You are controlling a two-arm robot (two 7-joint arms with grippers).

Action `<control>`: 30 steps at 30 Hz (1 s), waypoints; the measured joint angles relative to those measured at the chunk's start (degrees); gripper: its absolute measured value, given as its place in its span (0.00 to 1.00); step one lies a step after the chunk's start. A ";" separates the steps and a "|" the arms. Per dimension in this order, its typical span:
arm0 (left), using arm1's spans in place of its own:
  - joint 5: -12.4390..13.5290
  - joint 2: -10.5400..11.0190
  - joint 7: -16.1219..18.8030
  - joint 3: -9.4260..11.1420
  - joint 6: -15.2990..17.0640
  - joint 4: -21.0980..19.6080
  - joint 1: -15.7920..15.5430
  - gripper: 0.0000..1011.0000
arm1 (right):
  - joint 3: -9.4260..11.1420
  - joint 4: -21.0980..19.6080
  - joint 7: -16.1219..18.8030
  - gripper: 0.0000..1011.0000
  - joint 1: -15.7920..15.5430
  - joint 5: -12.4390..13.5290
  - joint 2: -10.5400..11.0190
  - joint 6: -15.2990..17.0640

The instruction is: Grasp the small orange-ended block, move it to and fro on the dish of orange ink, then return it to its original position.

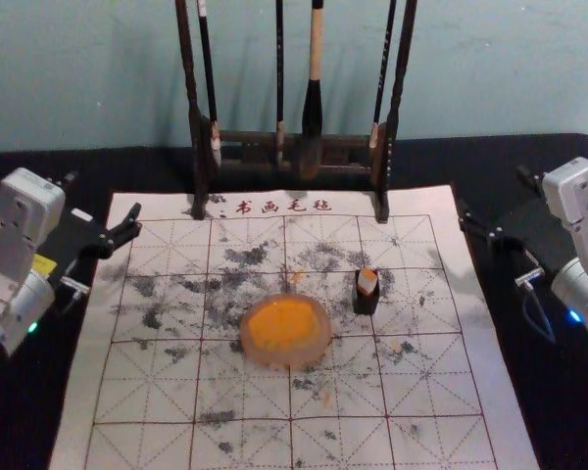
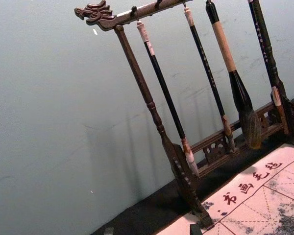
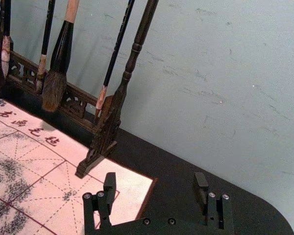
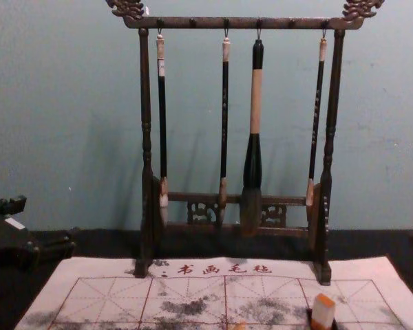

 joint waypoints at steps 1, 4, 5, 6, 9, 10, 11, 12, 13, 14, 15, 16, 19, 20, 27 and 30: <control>0.00 0.00 0.00 0.00 0.00 0.00 0.00 0.99 | 0.00 0.00 0.00 0.99 0.00 0.00 0.00 0.00; 0.00 0.00 0.00 0.00 0.00 0.00 0.00 0.99 | 0.48 -0.56 1.22 0.99 -0.49 0.25 0.08 -0.24; 0.00 0.00 0.00 0.00 0.00 0.00 0.00 0.99 | 0.64 -0.83 1.68 0.99 -0.70 0.44 0.17 -0.35; 0.00 0.00 0.00 0.00 0.00 0.00 0.00 0.99 | 0.77 -1.16 2.16 0.99 -0.92 0.67 0.27 -0.47; 0.00 0.00 0.00 0.00 0.00 0.00 0.00 0.99 | 1.47 -3.57 5.16 0.99 -2.46 2.38 0.93 -0.79; 0.00 0.00 0.00 0.00 0.00 0.00 0.00 0.99 | 1.59 -4.03 5.74 0.99 -2.74 2.76 1.07 -0.80; 0.00 0.00 0.00 0.00 0.00 0.00 0.00 0.99 | 1.74 -4.74 6.59 0.99 -3.16 3.44 1.25 -0.81; 0.00 0.00 0.00 0.00 0.00 0.00 0.00 0.99 | 1.87 -5.33 7.35 0.99 -3.55 3.95 1.41 -0.80; 0.00 0.00 0.00 0.00 0.00 0.00 0.00 0.99 | 2.16 -6.63 8.86 0.99 -4.38 5.25 1.76 -0.66; 0.00 0.00 0.00 0.00 0.00 0.00 0.00 0.99 | 2.29 -7.26 9.65 0.99 -4.76 5.84 1.90 -0.56; 0.00 0.00 0.00 0.00 0.00 0.00 0.00 0.99 | 2.39 -7.73 10.29 0.99 -5.05 6.33 2.02 -0.46; 0.00 0.00 0.00 0.00 0.00 0.00 0.00 0.99 | 2.49 -8.33 11.02 0.99 -5.47 6.86 2.20 -0.38; 0.00 0.00 0.00 0.00 0.00 0.00 0.00 0.99 | 2.56 -11.53 14.63 0.99 -7.48 8.65 3.41 0.22; 0.00 0.00 0.00 0.00 0.00 0.00 0.00 0.99 | 2.51 -12.08 15.21 0.99 -7.84 8.83 3.62 0.50; 0.00 0.00 0.00 0.00 0.00 0.00 0.00 0.99 | 1.68 -15.88 19.39 0.99 -9.88 9.59 5.41 4.38; 0.00 0.00 0.00 0.00 0.00 0.00 0.00 0.99 | 1.25 -16.52 20.50 0.99 -10.12 9.44 5.80 6.15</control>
